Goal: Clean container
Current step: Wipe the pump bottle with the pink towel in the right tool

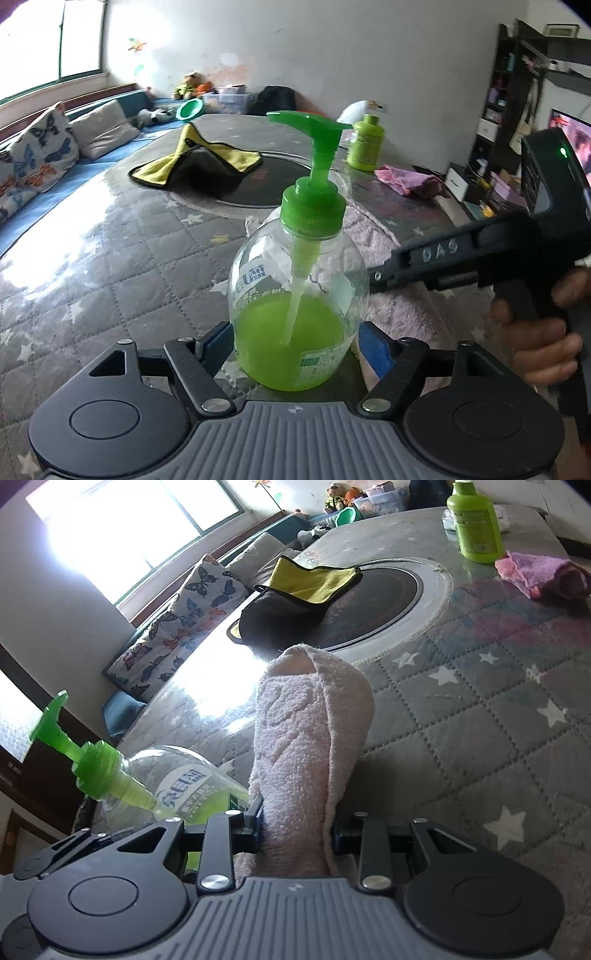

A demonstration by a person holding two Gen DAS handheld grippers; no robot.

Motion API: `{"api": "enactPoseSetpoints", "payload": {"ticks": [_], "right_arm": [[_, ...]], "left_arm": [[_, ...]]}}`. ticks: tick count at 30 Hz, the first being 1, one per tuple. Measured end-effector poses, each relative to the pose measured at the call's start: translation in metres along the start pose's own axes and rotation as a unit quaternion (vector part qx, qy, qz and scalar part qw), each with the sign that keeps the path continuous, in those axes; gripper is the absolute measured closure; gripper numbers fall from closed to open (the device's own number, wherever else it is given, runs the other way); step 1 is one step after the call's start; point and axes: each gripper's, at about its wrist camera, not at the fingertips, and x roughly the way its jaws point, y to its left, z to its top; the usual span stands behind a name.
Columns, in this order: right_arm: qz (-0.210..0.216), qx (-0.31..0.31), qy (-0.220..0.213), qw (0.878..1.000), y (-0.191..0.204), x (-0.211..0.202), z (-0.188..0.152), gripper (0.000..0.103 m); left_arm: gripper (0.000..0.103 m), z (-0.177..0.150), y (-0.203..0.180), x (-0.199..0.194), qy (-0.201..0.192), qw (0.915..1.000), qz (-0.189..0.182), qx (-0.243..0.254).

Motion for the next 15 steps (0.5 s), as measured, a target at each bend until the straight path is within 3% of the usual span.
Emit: {"api": "enactPoseSetpoints", "payload": {"ticks": [9, 15], "right_arm": [[0.057, 0.010, -0.026, 0.998, 0.006, -0.035, 0.015, 0.072], [0.107, -0.004, -0.045, 0.993, 0.022, -0.050, 0.030, 0.072]], "left_arm": [[0.027, -0.007, 0.003, -0.004, -0.002, 0.9980, -0.051, 0.036], [0.026, -0.007, 0.002, -0.002, -0.007, 0.9970, -0.061, 0.047]]}}
